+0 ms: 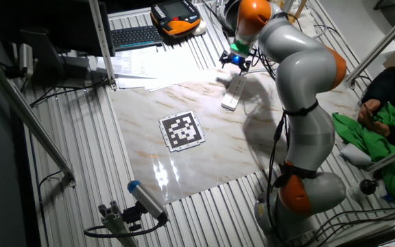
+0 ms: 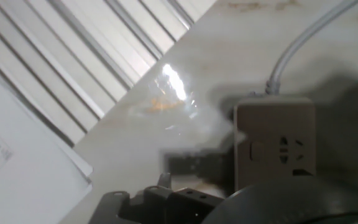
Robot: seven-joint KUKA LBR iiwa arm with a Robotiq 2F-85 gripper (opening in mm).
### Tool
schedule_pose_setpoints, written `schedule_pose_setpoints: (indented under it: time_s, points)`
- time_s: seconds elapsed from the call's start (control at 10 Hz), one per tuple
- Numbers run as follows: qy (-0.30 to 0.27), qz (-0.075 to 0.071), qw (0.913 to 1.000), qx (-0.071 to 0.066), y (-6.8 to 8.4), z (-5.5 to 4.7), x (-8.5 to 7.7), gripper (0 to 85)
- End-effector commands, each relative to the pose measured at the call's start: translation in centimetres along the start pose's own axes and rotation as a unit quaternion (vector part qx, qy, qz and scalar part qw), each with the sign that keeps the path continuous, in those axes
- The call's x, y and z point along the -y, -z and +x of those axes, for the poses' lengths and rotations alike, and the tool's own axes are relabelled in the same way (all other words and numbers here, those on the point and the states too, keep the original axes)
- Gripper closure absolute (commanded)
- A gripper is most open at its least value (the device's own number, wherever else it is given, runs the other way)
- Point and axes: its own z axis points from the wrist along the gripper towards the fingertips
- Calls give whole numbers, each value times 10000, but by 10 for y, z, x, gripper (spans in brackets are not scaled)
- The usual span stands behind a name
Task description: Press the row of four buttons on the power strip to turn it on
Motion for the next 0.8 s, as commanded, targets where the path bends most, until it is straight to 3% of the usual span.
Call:
schedule_pose_setpoints:
  time_s: [0.0,0.2,0.3,0.7]
  points:
    - [-22,-30,10000,22,-3,-3,-6,0]
    - [-27,15,9999,145,-10,4,-10,0]
    - [-22,-65,9999,73,-14,2,-9,0]
    - [44,-229,9997,63,-36,-1,-11,0]
